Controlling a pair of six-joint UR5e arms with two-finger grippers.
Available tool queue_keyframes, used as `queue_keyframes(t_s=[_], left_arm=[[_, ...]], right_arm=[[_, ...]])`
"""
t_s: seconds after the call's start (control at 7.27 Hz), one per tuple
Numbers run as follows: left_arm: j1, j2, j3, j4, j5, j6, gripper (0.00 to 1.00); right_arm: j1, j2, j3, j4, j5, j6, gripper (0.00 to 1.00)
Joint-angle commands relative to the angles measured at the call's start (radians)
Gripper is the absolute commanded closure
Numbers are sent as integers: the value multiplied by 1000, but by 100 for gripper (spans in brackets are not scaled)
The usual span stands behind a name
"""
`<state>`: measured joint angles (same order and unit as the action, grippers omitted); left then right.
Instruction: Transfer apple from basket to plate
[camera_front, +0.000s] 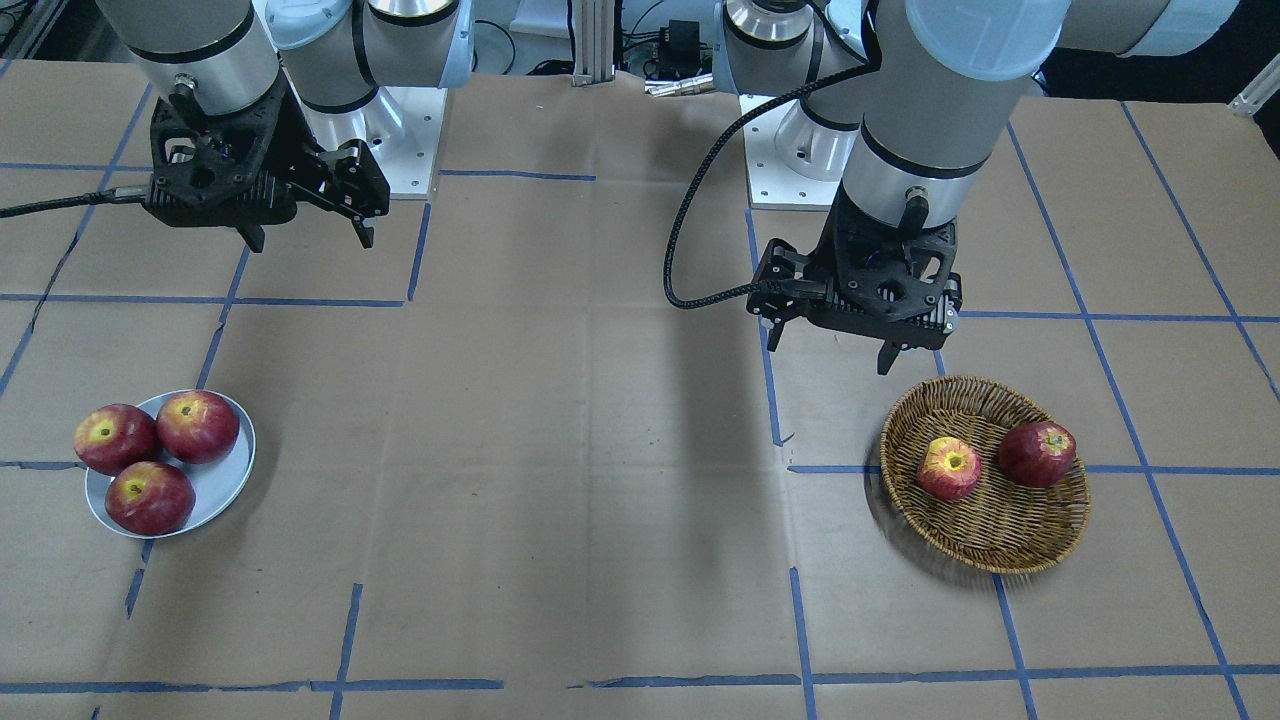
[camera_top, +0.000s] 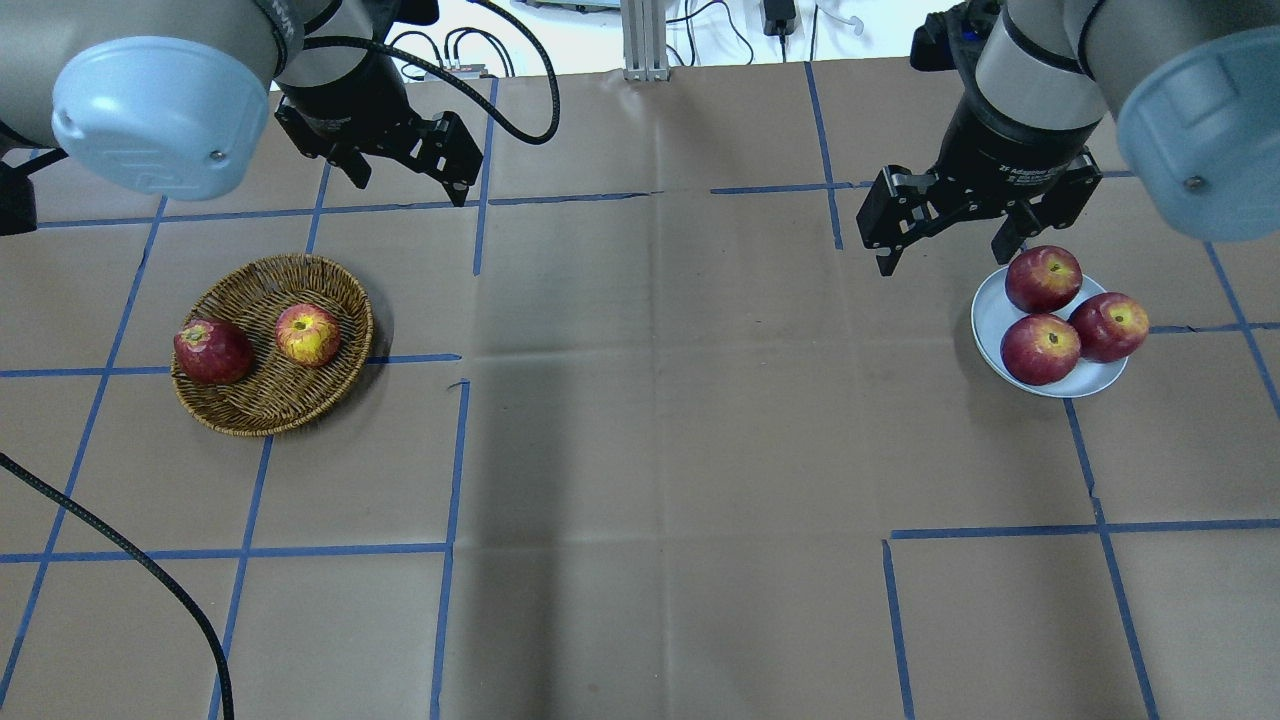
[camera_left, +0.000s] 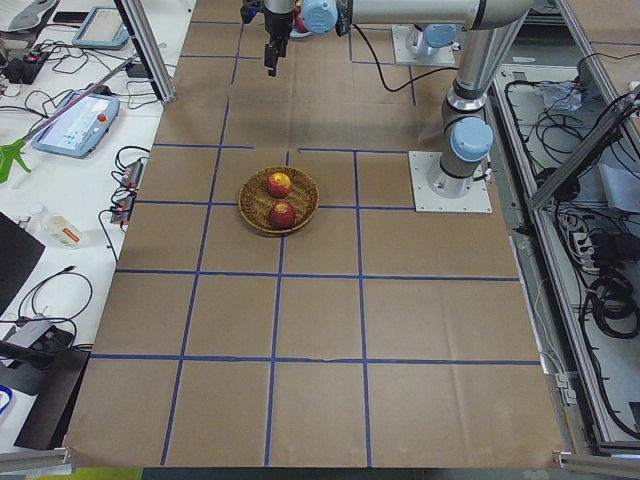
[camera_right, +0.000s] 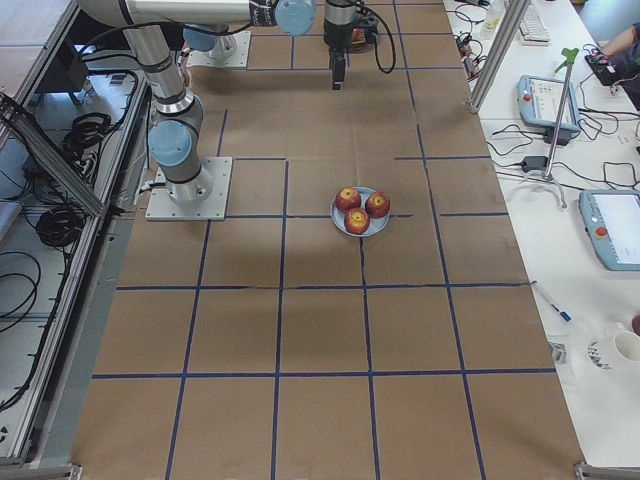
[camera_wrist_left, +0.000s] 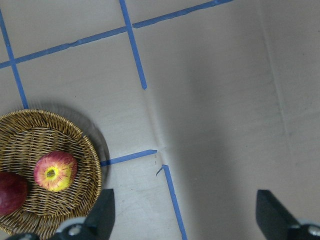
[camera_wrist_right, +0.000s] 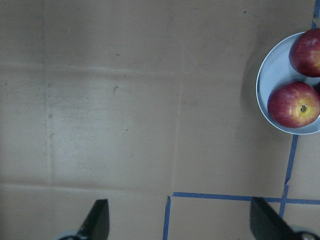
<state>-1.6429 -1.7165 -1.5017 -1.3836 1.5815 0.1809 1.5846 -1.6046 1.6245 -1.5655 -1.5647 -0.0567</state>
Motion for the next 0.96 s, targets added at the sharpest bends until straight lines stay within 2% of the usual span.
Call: queue_keyframes(t_s=[0.0,0.69,0.83], left_arm=[[0,0,0,0,0,0,1],[-2,20,0,-20,8,9,1],[-2,-4,-2,-55,9,9,1]], right_arm=[[0,0,0,1,0,0,0],[0,-2,0,1,-1,0,0],[0,-2,0,1,0,0,0]])
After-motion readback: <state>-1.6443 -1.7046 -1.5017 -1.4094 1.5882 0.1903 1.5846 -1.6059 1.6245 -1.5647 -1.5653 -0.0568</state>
